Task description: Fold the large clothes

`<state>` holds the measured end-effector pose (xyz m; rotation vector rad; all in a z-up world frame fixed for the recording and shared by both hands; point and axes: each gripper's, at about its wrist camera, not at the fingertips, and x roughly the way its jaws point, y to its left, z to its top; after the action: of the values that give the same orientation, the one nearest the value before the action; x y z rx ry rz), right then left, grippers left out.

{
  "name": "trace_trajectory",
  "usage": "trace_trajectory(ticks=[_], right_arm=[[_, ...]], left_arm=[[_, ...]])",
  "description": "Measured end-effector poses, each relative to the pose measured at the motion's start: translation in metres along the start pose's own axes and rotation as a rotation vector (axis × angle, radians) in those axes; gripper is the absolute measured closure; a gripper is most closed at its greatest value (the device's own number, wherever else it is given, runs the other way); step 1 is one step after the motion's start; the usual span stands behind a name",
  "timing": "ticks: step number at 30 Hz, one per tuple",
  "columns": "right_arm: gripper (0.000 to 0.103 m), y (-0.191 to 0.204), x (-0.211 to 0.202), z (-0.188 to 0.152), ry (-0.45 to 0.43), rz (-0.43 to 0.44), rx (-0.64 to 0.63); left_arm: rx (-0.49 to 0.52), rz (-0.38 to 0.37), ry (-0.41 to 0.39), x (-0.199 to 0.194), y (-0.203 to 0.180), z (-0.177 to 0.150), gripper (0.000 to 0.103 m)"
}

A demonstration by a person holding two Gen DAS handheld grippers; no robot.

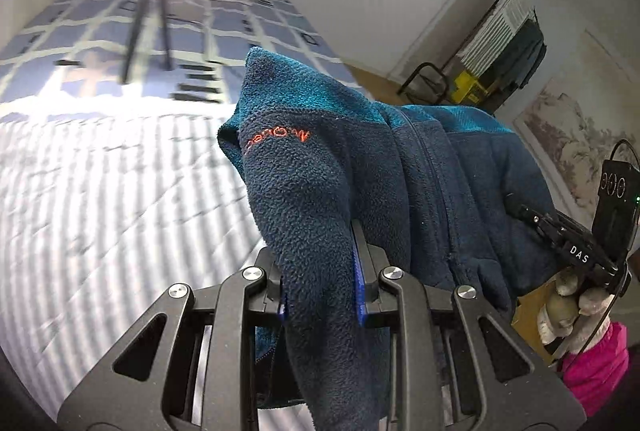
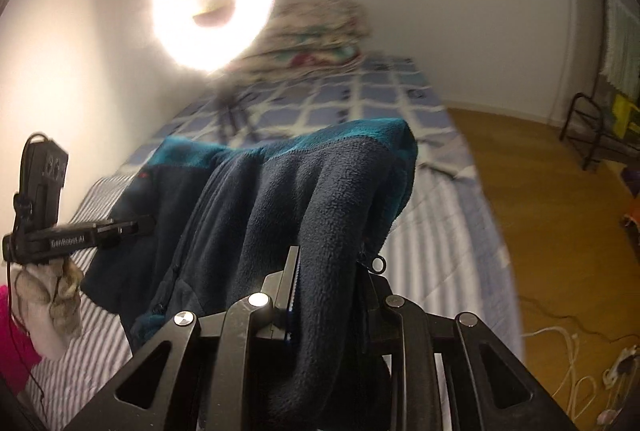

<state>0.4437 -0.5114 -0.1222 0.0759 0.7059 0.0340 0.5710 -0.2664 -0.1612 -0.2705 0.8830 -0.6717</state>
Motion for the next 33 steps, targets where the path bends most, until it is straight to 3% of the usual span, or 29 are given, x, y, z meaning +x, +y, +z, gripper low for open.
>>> trace_trajectory(ticks=[9, 14, 16, 19, 22, 24, 26, 28, 33], right_arm=[[0.082, -0.067, 0.068, 0.033, 0.000, -0.136, 0.059], [0.082, -0.091, 0.139, 0.034, 0.104, -0.273, 0.003], [0.082, -0.106, 0.166, 0.026, 0.177, -0.324, 0.011], [0.081, -0.124, 0.180, 0.016, 0.179, -0.301, 0.048], [0.079, -0.141, 0.181, 0.011, 0.137, -0.243, 0.123], [0.072, -0.146, 0.177, 0.004, 0.113, -0.211, 0.174], [0.060, -0.154, 0.177, 0.001, 0.094, -0.215, 0.215], [0.029, -0.159, 0.170, -0.002, 0.084, -0.268, 0.252], [0.031, -0.156, 0.137, -0.008, 0.036, -0.293, 0.318]], left_arm=[[-0.003, -0.011, 0.006, 0.097, -0.014, 0.041, 0.081], [-0.047, 0.039, 0.055, 0.149, 0.012, 0.037, 0.080], [-0.091, 0.003, 0.045, 0.161, 0.032, 0.030, 0.074], [-0.144, -0.086, 0.028, 0.164, 0.050, 0.024, 0.070], [-0.150, -0.086, 0.020, 0.166, 0.052, 0.024, 0.066], [-0.122, -0.061, 0.000, 0.163, 0.047, 0.022, 0.066], [-0.091, -0.026, -0.022, 0.159, 0.041, 0.021, 0.057], [-0.096, 0.018, -0.039, 0.157, 0.041, 0.021, 0.041], [-0.108, 0.028, -0.064, 0.147, 0.044, 0.019, 0.034]])
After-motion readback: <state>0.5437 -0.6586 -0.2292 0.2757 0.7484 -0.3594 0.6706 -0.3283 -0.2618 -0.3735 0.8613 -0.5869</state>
